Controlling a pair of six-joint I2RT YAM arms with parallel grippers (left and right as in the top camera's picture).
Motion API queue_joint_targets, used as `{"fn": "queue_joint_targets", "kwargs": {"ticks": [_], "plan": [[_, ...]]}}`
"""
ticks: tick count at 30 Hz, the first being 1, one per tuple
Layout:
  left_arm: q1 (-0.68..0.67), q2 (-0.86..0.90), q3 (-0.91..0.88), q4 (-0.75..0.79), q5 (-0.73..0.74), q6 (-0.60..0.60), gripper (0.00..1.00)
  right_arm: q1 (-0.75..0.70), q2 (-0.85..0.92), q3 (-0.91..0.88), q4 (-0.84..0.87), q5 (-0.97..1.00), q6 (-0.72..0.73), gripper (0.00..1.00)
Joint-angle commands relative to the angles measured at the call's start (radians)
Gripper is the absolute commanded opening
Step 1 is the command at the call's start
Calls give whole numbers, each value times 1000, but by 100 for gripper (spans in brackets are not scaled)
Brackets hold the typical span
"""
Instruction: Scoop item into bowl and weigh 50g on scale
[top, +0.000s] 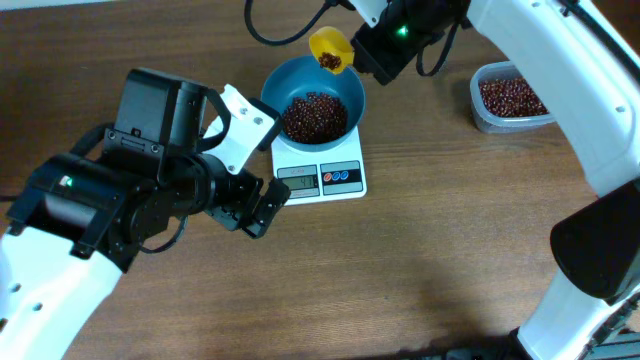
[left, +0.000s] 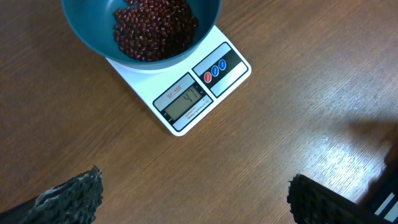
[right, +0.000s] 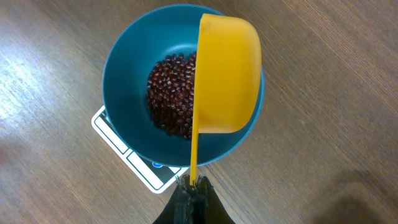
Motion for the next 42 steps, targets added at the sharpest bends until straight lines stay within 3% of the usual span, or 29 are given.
{"fn": "queue_joint_targets", "kwargs": {"ticks": [1,42], "plan": [[2,2,16,1,11,16,99,8,-34,5,2,27,-6,4],[2,2,16,1,11,15,99,81,-52,13,17,122,1,4]]}}
